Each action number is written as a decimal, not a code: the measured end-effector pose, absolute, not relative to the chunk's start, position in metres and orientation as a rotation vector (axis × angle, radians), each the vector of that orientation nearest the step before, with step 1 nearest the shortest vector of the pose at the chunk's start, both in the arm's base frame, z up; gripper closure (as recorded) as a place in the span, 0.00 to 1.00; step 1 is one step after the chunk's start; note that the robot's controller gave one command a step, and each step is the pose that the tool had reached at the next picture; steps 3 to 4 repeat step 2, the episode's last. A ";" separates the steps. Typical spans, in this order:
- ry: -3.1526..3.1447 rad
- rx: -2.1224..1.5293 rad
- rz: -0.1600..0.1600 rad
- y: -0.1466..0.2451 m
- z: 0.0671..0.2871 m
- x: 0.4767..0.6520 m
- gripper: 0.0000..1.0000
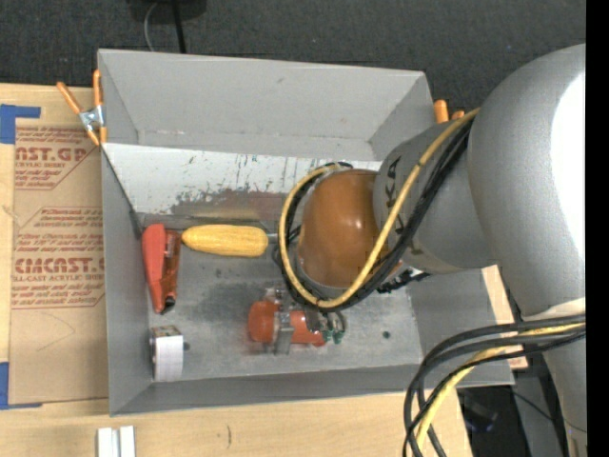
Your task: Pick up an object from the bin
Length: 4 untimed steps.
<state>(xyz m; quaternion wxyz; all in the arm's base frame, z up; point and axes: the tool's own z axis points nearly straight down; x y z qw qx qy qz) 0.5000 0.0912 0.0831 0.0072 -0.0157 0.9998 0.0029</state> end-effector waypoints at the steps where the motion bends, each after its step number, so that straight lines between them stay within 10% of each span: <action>1: 3.127 -0.049 0.009 0.091 0.083 0.500 1.00; 2: 3.125 -0.037 0.010 0.083 0.225 0.502 1.00; 4: 3.125 -0.037 0.010 0.083 0.225 0.502 1.00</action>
Offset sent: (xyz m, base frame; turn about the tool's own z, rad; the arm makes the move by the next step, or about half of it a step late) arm 0.0020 -0.0089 0.1422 0.0084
